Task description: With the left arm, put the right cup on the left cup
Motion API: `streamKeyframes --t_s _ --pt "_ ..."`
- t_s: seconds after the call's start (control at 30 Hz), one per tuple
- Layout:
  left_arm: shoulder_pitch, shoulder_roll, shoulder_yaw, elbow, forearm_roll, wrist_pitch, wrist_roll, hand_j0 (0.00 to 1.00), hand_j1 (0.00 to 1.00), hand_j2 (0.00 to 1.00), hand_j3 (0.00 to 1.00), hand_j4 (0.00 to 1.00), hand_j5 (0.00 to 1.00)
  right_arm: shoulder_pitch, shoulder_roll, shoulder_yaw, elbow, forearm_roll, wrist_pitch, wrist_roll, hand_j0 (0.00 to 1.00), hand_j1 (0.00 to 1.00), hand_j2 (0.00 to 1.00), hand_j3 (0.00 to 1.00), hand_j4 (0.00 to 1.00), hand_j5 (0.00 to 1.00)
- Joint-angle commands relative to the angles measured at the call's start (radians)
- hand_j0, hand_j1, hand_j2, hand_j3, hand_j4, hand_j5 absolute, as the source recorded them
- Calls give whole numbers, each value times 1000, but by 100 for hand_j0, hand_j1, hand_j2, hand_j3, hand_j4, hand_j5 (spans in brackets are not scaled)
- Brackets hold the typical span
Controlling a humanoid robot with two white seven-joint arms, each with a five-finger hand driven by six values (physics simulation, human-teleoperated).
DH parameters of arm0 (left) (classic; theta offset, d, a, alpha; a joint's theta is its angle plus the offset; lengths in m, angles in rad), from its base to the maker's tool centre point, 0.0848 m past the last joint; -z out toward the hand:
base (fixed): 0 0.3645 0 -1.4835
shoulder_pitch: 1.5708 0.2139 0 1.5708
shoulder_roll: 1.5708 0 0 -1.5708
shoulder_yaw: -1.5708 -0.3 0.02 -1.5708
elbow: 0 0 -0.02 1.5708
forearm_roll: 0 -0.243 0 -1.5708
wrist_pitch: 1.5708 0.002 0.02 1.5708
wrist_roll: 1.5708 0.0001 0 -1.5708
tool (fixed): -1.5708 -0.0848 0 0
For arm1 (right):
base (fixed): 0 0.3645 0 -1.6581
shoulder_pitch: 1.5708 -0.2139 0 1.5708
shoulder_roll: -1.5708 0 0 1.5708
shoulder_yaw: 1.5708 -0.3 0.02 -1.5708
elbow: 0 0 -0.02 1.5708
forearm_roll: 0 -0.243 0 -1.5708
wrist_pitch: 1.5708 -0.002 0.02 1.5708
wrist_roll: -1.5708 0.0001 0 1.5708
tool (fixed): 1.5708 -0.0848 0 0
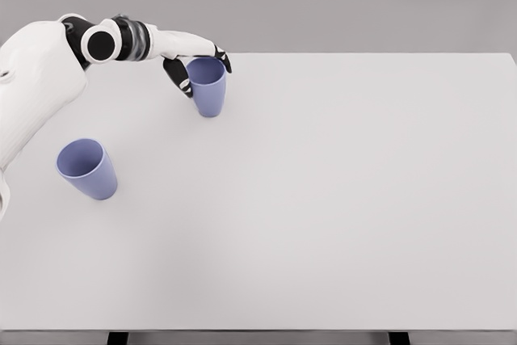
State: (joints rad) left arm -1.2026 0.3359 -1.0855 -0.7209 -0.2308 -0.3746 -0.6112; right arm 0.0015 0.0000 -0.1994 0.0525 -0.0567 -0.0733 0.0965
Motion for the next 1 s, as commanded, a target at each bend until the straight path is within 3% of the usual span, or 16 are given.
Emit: streamKeyframes --t_s 0.0,0.2,0.6,0.97 --pt "0 5 4 -11 4 0 0 74 74 74 74 74 74 0 0 0 0 0 0 0 100 100 100 100 100 100" --pt "0 26 4 -54 10 -3 0 74 74 74 74 74 74 0 0 0 0 0 0 0 100 100 100 100 100 100" --pt "8 130 6 -213 30 0 0 74 74 74 74 74 74 0 0 0 0 0 0 0 100 100 100 100 100 100" --pt "11 272 6 -405 93 3 0 74 74 74 74 74 74 0 0 0 1 0 0 0 100 100 100 100 100 100"
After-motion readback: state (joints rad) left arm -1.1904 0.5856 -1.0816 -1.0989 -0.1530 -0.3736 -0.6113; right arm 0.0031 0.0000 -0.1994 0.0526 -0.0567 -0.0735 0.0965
